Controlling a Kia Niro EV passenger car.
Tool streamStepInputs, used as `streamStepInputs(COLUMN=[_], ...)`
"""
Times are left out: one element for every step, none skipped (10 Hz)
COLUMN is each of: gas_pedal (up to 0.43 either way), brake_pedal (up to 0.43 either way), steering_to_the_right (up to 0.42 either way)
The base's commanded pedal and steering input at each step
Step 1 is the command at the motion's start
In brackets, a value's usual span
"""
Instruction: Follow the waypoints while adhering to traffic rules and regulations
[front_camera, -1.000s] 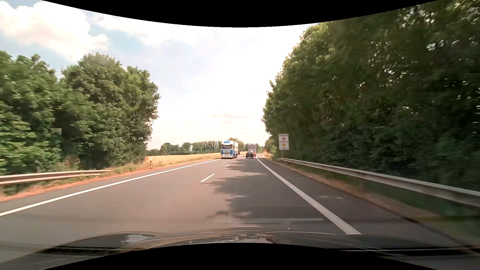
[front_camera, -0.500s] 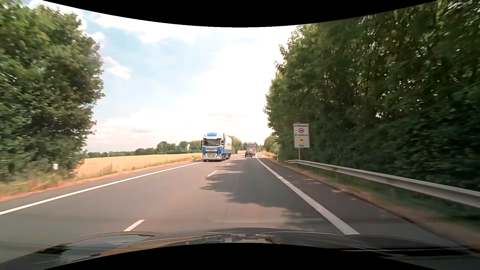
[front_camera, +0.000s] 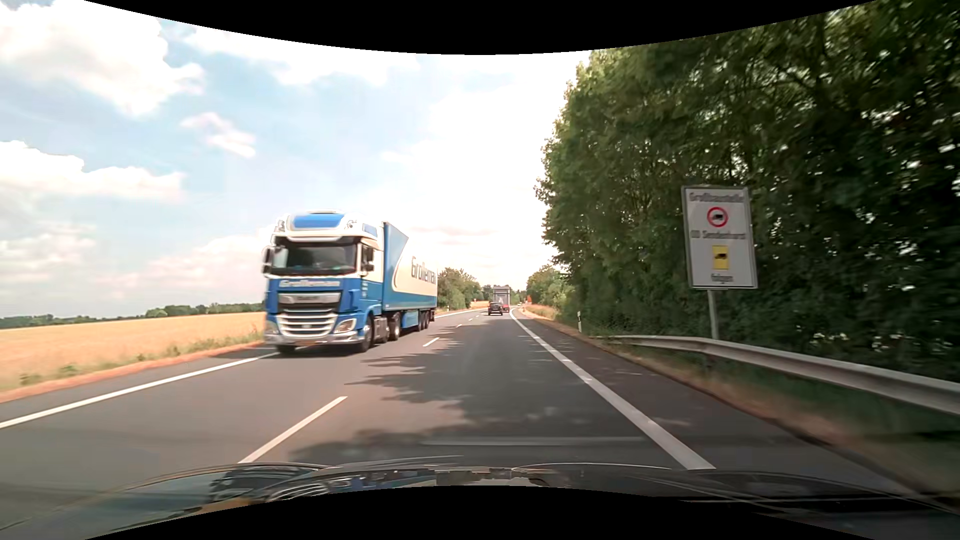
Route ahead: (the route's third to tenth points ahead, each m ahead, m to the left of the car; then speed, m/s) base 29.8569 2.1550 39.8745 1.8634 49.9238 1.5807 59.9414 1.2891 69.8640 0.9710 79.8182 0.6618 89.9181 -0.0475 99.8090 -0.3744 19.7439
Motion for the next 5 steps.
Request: streamStepInputs(gas_pedal=[0.157,0.157,0.157,0.157,0.157], brake_pedal=[0.000,0.000,0.000,0.000,0.000], steering_to_the_right=[0.002,0.002,0.002,0.002,0.002])
